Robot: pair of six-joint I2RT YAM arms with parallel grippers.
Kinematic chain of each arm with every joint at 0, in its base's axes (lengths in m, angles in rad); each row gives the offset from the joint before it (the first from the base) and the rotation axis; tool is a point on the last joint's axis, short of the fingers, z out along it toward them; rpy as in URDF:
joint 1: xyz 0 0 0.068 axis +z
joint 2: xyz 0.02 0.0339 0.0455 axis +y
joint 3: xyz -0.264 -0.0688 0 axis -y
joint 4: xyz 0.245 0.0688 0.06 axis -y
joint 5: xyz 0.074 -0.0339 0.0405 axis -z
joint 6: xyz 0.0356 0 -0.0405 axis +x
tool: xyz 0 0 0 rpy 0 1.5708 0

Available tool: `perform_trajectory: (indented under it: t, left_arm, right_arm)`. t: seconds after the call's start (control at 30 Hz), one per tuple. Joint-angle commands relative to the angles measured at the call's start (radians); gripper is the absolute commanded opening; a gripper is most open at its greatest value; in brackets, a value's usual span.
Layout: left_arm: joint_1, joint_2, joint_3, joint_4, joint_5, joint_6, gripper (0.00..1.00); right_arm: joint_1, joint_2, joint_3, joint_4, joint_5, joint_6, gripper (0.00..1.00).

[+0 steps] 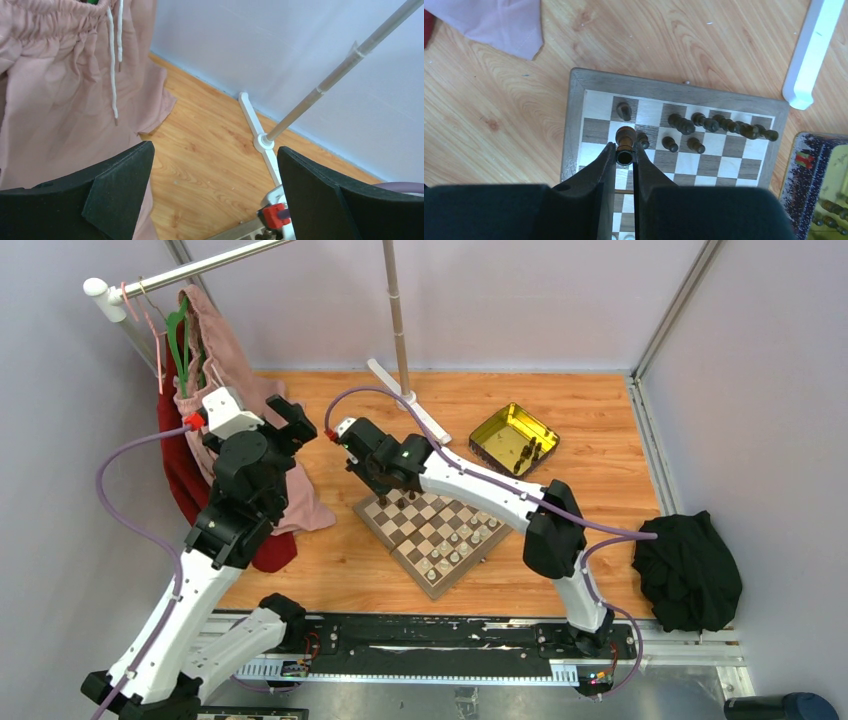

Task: Set up the chess pieces on the board
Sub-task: Place the chess piece on the chessboard.

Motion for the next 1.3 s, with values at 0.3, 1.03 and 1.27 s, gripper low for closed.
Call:
perform_trajectory:
  t: [0.3,1.03,1.27]
  left_arm:
    - [-0.008,-0.047,0.067,0.078,-0.021,0.044,1.00]
    - [-0.008,-0.034,0.094,0.167,0.069,0.142,1.00]
    - [-0.008,-0.028,0.096,0.178,0.081,0.153,1.00]
  right_arm:
    - [0.052,0.092,0.097,-0.073,-0.032,-0.022,0.00]
    - [0.064,0.220,0.202,-0.128,-0.049,-0.053,0.00]
    - [0.063,0.252,0.226,-0.130,-0.054,-0.053,0.00]
